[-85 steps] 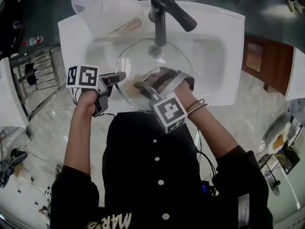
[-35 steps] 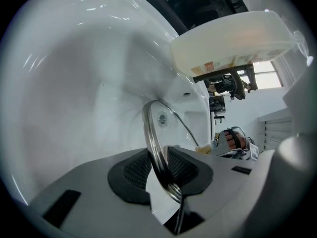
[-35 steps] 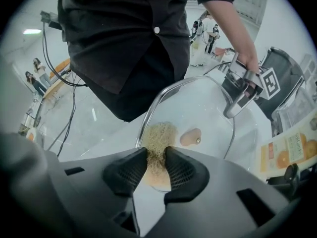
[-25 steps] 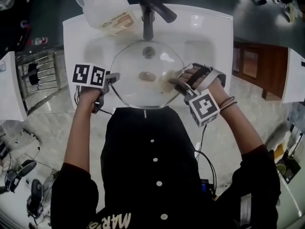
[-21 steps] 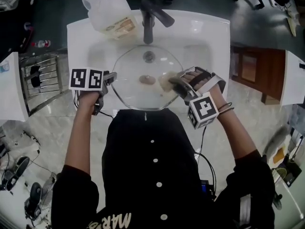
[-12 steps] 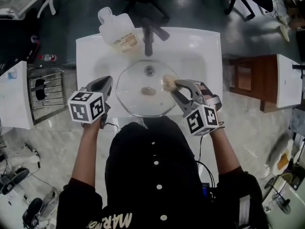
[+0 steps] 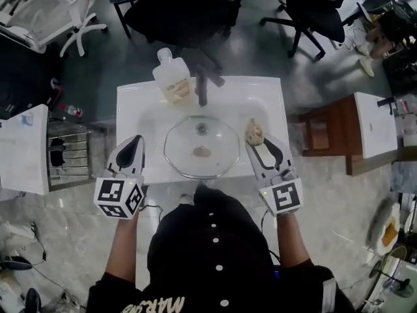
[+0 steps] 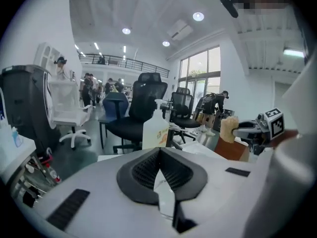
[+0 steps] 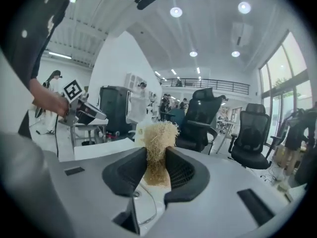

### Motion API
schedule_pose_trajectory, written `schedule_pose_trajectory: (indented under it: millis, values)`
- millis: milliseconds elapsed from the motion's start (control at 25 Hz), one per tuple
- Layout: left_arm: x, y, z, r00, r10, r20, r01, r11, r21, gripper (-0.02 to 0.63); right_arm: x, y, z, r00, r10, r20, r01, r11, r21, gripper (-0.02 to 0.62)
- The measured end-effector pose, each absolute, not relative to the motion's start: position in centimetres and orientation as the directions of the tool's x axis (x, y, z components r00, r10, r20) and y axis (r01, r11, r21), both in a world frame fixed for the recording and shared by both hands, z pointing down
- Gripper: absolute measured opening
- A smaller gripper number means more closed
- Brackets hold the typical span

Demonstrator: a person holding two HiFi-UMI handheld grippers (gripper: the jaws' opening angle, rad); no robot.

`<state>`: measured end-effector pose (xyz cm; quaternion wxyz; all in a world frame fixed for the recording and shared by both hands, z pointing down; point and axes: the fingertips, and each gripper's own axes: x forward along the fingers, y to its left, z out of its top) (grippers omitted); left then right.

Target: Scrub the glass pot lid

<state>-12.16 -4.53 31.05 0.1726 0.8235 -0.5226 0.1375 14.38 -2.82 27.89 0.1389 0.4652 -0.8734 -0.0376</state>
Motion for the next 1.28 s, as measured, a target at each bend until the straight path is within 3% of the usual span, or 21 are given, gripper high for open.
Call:
schedule_pose_trajectory:
  millis: [280, 560, 1280]
  values:
    - [-13.3, -2.8, 25.2, 0.413, -0.868, 0.276, -0.91, -0.402, 0.101, 0.026, 15.9, -0.9, 21.3, -0.434, -0.9, 0.039, -0.887, 0.435, 0.154, 0.129]
    - [-15.3, -0.9, 22.6, 0.345, -0.917, 0.202, -0.939, -0.334, 0.087, 0.026, 18.4, 1.6, 19.3, -0.358, -0.933, -0.021, -0.922, 0.35, 0.167, 0.129]
    - [-21.1, 0.8, 21.8, 0.224, -0.963, 0.148, -0.975, -0.221, 0.036, 0.026, 23.0, 3.3, 17.5, -0.204, -0.968, -0.147, -0.968, 0.177, 0.177, 0.129]
